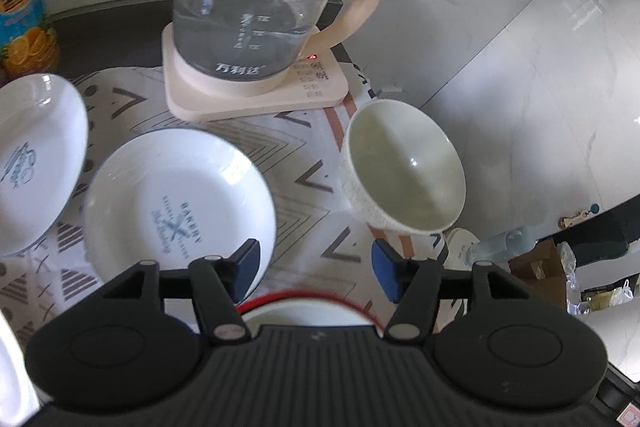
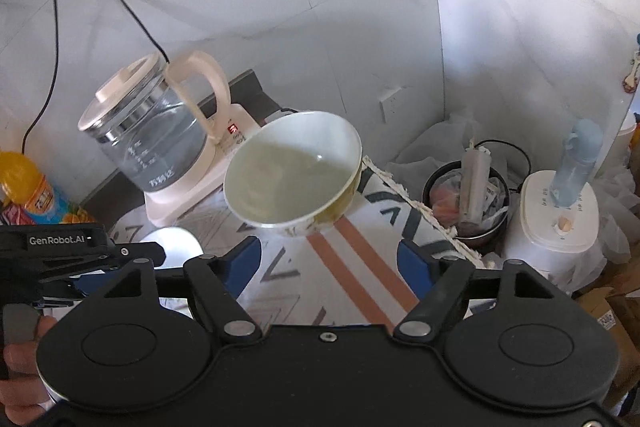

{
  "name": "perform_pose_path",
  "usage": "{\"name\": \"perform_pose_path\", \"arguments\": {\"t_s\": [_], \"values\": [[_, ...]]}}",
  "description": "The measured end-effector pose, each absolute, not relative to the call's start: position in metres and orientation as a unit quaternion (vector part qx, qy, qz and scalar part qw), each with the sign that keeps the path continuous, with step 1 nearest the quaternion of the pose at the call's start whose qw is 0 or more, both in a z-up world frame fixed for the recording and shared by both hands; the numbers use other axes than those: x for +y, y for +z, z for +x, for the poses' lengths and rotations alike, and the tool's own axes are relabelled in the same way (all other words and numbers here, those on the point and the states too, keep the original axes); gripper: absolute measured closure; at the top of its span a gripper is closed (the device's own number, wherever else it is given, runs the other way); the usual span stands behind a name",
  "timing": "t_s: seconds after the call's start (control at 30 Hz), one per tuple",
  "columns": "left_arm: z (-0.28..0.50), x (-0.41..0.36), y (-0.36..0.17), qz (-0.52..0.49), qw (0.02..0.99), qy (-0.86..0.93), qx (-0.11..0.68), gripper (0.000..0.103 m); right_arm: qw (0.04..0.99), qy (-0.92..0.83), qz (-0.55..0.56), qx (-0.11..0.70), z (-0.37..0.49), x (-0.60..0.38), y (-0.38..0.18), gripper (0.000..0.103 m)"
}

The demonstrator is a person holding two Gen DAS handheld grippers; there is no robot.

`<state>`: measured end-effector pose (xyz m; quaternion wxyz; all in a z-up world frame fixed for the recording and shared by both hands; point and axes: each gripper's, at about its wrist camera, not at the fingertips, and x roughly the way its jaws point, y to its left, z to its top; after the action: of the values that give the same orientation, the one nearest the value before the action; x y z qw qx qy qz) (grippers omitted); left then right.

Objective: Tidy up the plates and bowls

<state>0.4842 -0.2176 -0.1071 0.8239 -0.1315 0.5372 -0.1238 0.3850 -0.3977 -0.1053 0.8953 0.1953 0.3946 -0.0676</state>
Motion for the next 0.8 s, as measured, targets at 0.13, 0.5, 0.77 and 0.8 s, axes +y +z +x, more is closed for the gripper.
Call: {"name": "perform_pose_path", "arguments": {"t_s": [0.13,0.5,0.77,0.8], "values": [[0.502,-0.230,-0.115,-0.138,0.824,-0.116,0.537,0.043,0.888,-0.058,0.222,0.399,0.402,-0.410,-0.112,0.039],[0.544,-0.247,-0.141,-0.162,0.814,-0.081,0.552,0.045,0.879,-0.057,0.218,0.421,0.453,-0.430,-0.136,0.046],[0.559,-0.261,-0.163,-0.176,0.805,-0.057,0.564,0.055,0.859,-0.058,0.248,0.443,0.479,-0.438,-0.163,0.056],[0.561,-0.262,-0.167,-0.180,0.802,-0.052,0.568,0.060,0.857,-0.059,0.251,0.446,0.481,-0.438,-0.167,0.057]]}}
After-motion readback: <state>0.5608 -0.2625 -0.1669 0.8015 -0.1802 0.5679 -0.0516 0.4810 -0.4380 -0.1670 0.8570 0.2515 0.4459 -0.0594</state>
